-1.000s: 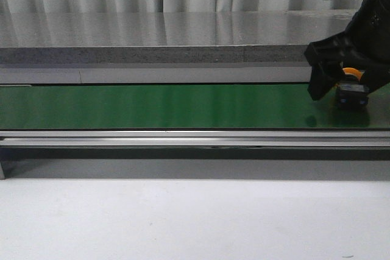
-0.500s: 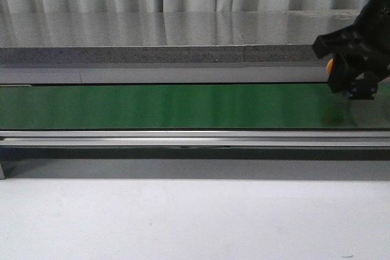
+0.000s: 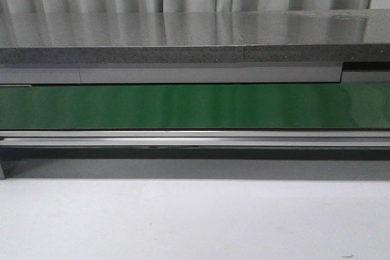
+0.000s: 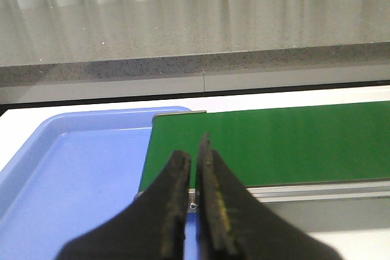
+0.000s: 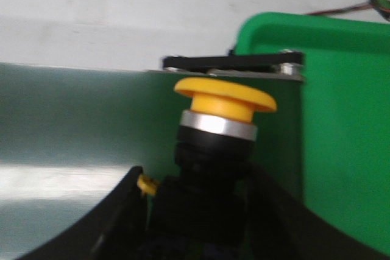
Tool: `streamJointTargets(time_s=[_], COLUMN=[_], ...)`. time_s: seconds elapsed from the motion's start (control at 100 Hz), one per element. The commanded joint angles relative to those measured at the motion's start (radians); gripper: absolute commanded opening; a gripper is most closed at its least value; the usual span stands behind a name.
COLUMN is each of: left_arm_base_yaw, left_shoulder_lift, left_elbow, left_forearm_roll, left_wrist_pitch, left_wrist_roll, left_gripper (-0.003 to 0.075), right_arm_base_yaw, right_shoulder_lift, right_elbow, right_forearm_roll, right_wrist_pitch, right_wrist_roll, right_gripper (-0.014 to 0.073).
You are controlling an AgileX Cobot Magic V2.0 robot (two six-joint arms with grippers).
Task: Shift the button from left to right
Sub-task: 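Lift the button off the belt with the right gripper over the green tray, then lower the held button into the green tray with the right gripper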
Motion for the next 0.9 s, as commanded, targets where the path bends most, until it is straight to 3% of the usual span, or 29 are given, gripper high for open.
streamJointTargets(time_s=[0.0, 0.16, 0.32, 0.54, 0.89], left_arm_base_yaw=[-0.009, -0.009, -0.009, -0.009, -0.009], left_shoulder_lift=[0.011, 0.011, 0.011, 0.011, 0.011], left_elbow=[-0.027, -0.027, -0.027, -0.027, -0.027], left_forearm_roll=[-0.015, -0.015, -0.015, -0.015, -0.015], left_wrist_pitch=[-0.078, -0.078, -0.078, -0.078, -0.078], left_wrist_roll=[-0.003, -0.003, -0.003, -0.003, -0.003], left_gripper=[0.0005, 0.0005, 0.0005, 0.0005, 0.0005], right_arm_base_yaw=[-0.085, -0.230, -0.308, -0.339, -0.340], right_shoulder_lift=[-0.037, -0.032, 0.011, 0.123, 0.259], right_elbow=[-0.035, -0.035, -0.034, -0.034, -0.034], right_forearm_roll=[-0.042, -0.046, -0.046, -0.049, -0.048], right_wrist_pitch=[-0.033, -0.056, -0.118, -0.207, -0.200], right_wrist_roll=[-0.008, -0.008, -0.008, -0.008, -0.008], right_gripper=[0.0204, 0.0204, 0.0204, 0.0204, 0.0205])
